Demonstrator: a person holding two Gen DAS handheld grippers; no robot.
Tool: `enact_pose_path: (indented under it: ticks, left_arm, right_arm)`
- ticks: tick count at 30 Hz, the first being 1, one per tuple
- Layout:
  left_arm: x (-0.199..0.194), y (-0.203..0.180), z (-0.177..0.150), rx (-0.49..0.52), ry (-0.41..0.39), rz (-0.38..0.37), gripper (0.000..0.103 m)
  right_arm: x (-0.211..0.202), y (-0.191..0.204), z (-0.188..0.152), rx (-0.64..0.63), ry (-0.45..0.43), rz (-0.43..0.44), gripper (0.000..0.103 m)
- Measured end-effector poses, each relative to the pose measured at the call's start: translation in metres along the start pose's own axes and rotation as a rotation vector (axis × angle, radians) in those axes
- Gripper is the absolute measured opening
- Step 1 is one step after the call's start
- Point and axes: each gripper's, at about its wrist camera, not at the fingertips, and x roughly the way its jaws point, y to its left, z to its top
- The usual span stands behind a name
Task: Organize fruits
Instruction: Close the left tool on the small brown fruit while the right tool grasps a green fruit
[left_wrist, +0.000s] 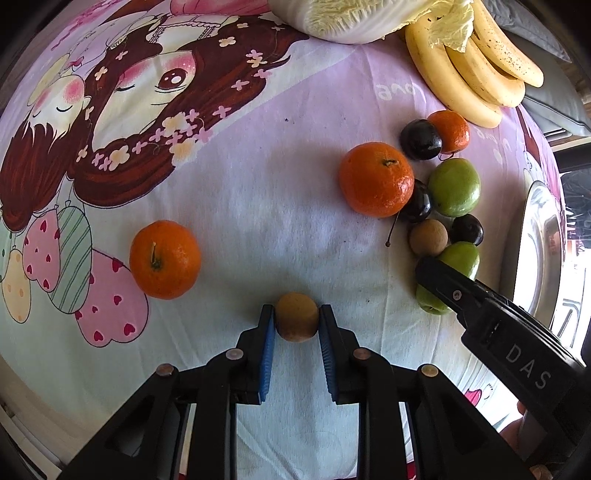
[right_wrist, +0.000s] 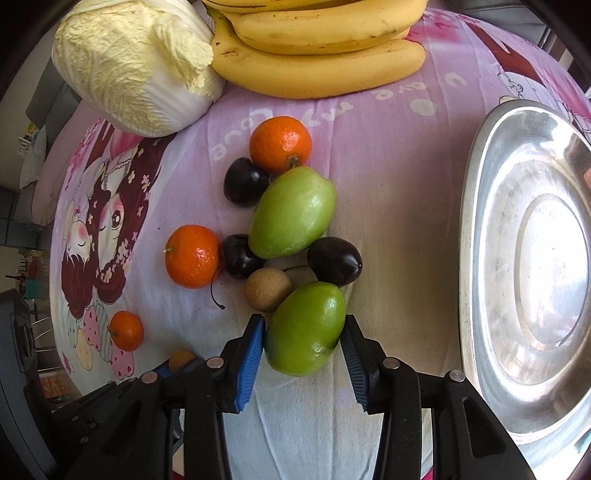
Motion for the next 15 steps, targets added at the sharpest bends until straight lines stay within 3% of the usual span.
enact_pose_path:
  ticks: [15]
  left_arm:
    - [0.007, 0.001, 0.005, 0.029, 0.056, 0.012, 0.024]
  right_arm:
    - [-0.011, 0.0, -0.029, -0.066, -0.144, -0.004, 0.045]
